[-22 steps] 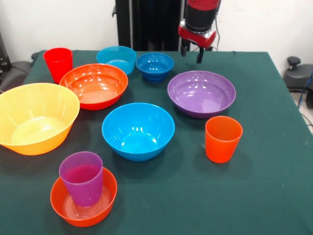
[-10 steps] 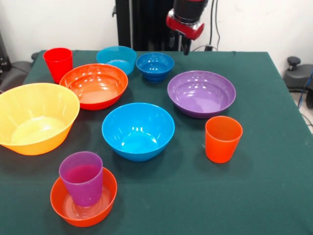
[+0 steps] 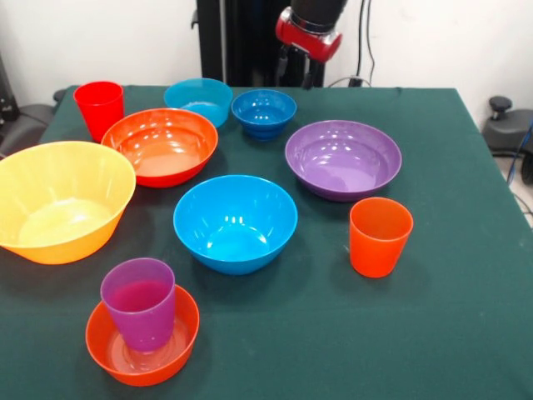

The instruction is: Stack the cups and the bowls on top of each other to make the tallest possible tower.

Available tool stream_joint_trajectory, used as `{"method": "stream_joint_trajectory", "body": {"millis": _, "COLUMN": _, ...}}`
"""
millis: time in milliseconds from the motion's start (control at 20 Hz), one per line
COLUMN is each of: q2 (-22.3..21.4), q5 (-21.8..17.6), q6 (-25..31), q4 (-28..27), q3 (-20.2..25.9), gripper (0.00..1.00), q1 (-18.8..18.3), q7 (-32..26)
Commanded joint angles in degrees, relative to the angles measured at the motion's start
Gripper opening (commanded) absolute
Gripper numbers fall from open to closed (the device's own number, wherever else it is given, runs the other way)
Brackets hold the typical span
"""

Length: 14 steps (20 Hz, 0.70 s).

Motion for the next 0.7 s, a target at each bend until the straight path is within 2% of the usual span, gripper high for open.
{"method": "stream_joint_trajectory", "body": {"millis": 50, "q2": 5.6, "q5": -2.1, "q6": -4.1, "q4": -8.4, "q3": 2.1, "gripper": 1.0, "q1": 0.6, "q7": 2.2}}
{"method": "stream_joint_trajectory", "body": {"millis": 500, "q2": 8.1, "q5": -3.5, "q6": -8.6, "q4": -10.6, "q3": -1.1, "gripper": 1.0, "q1": 4.0, "q7": 2.4}}
{"method": "stream_joint_trajectory", "body": {"millis": 700, "q2": 8.4, "q5": -4.3, "q6": -10.5, "q4": -10.9, "q3": -0.4, "gripper": 1.0, "q1": 3.6, "q7": 2.2}}
